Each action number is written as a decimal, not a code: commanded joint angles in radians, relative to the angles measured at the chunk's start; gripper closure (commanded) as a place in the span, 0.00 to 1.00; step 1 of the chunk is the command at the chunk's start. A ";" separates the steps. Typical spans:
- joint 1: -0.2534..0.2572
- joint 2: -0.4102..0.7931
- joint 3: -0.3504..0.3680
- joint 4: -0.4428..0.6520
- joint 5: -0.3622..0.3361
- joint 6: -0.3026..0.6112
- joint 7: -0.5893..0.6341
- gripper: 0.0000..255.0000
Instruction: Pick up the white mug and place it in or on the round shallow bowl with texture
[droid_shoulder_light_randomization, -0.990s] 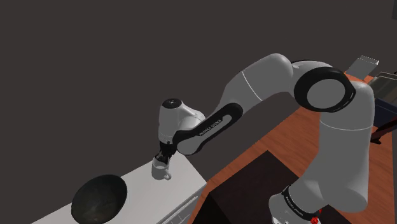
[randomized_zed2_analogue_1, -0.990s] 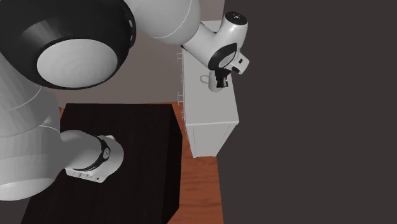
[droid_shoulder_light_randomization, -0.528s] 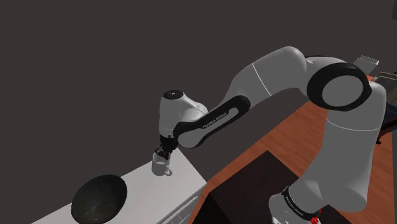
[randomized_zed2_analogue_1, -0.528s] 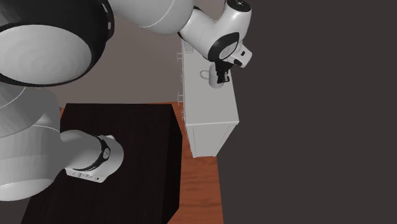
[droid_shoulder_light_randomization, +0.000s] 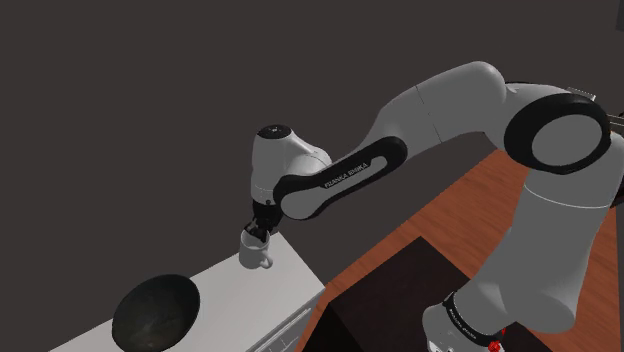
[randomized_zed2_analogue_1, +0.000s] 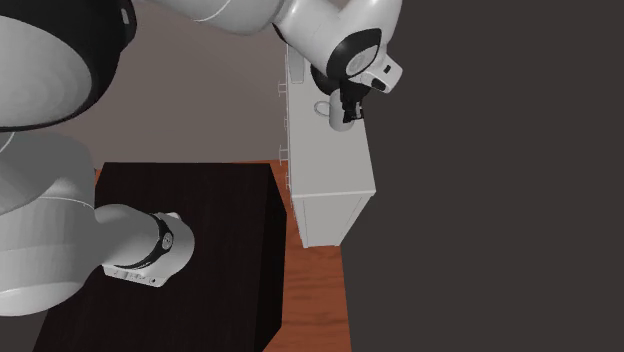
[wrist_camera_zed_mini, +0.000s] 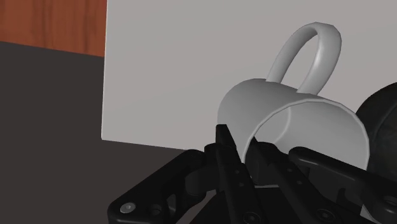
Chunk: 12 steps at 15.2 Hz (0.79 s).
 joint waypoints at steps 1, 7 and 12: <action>-0.004 -0.019 0.005 0.004 0.009 -0.023 -0.006 1.00; -0.012 -0.072 0.016 0.021 0.035 -0.089 -0.022 1.00; 0.037 -0.031 0.032 0.112 0.019 -0.143 0.043 1.00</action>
